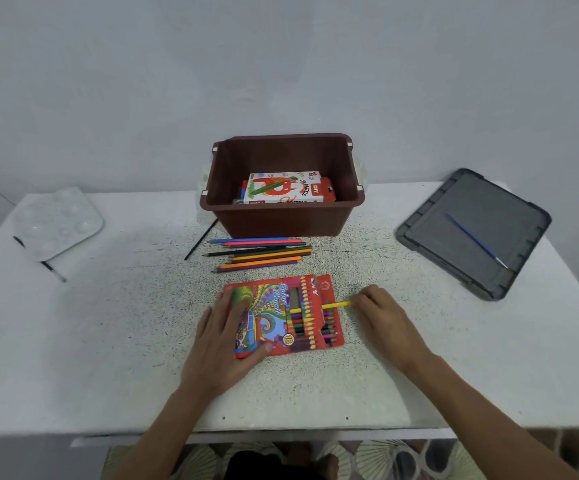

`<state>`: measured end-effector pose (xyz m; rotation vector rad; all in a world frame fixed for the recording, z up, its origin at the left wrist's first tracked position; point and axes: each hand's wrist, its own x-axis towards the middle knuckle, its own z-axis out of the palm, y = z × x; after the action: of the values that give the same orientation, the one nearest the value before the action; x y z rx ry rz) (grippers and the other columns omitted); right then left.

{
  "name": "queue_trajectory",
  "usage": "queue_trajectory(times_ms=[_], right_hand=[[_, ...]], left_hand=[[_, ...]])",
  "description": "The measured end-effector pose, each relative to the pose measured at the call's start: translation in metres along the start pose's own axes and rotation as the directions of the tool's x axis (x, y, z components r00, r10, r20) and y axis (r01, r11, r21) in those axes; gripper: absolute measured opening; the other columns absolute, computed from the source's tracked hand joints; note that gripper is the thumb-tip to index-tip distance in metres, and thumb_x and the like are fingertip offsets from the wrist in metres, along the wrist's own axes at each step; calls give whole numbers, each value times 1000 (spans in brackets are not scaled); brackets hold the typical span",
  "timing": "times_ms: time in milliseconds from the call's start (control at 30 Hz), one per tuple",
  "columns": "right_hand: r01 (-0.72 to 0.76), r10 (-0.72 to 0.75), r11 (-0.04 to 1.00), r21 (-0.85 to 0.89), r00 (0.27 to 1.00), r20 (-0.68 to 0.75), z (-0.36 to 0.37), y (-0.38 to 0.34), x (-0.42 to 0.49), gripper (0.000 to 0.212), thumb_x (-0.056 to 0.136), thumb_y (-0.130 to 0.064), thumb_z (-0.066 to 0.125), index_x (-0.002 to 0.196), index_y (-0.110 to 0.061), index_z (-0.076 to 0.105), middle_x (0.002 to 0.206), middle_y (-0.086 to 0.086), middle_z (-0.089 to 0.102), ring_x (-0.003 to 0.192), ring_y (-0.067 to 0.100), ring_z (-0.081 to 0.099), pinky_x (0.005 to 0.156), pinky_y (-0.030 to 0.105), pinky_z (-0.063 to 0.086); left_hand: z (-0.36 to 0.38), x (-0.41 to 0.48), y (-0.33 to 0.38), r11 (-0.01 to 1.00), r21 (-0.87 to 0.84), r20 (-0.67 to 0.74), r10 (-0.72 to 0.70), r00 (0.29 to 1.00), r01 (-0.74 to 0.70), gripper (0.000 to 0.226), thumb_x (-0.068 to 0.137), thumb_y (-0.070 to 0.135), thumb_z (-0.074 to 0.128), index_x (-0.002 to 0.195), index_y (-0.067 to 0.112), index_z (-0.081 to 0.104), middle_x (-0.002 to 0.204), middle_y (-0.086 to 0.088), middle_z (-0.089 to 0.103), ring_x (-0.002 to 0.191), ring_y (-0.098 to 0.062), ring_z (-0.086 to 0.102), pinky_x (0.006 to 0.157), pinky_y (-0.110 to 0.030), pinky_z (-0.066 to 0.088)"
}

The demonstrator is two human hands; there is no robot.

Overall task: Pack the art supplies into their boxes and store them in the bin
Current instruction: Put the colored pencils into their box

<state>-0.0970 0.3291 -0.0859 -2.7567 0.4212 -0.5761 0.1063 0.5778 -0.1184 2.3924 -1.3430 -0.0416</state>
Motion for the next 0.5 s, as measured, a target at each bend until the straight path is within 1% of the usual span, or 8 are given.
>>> queue_trajectory(times_ms=[100, 167, 267, 333, 400, 467, 500], right_hand=[[-21, 20, 995, 95, 1000, 13, 11, -10, 7, 22, 83, -7, 74, 104, -6, 72, 91, 5, 58, 76, 17, 56, 60, 21, 43], [-44, 43, 988, 150, 999, 13, 19, -15, 9, 21, 86, -14, 71, 106, -11, 73, 92, 4, 58, 79, 16, 55, 63, 22, 44], [-105, 108, 969, 223, 994, -3, 30, -16, 8, 21, 89, -8, 67, 108, -13, 74, 96, 3, 59, 86, 17, 54, 72, 22, 43], [-149, 154, 950, 274, 988, 2, 32, -14, 6, 24, 94, -17, 57, 113, -13, 72, 99, 1, 58, 91, 14, 52, 78, 19, 40], [-158, 163, 943, 292, 987, 8, 33, -12, 4, 33, 96, -26, 46, 115, -13, 70, 101, -2, 58, 93, 12, 52, 80, 16, 39], [-151, 155, 944, 293, 988, 9, 33, -11, 2, 32, 97, -25, 46, 115, -12, 70, 102, -3, 57, 93, 11, 52, 81, 15, 39], [-148, 153, 946, 288, 988, 7, 34, -10, 2, 30, 97, -22, 49, 115, -12, 70, 102, -3, 58, 93, 12, 52, 81, 16, 39]], left_hand=[[1, 0, -1, 1000, -5, -5, -5, 1000, 5, 92, 82, 83, 41, 146, 16, 39, 164, -3, 16, 149, -21, 22, 117, -48, 28], [0, 0, -2, 1000, -6, 0, -3, 1000, 3, 93, 82, 83, 41, 147, 15, 39, 164, -3, 16, 149, -21, 23, 117, -48, 29], [0, -1, -2, 1000, -16, 1, -7, 1000, 7, 93, 82, 82, 41, 148, 16, 36, 164, -3, 15, 149, -20, 22, 118, -47, 26], [-1, 0, -2, 999, -43, -6, -19, 1000, 18, 92, 83, 81, 42, 149, 18, 34, 164, 0, 14, 150, -14, 18, 118, -43, 23], [-2, 0, -1, 996, -89, -30, -32, 999, 29, 86, 84, 79, 44, 148, 22, 35, 163, 6, 13, 148, -4, 13, 117, -38, 21], [-3, 0, -2, 992, -123, -50, -37, 998, 31, 80, 85, 76, 44, 147, 25, 35, 162, 11, 12, 146, 5, 5, 115, -37, 21], [-3, 0, -2, 992, -127, -52, -32, 998, 25, 79, 86, 75, 43, 147, 25, 35, 161, 10, 13, 145, 8, 2, 114, -38, 21]])
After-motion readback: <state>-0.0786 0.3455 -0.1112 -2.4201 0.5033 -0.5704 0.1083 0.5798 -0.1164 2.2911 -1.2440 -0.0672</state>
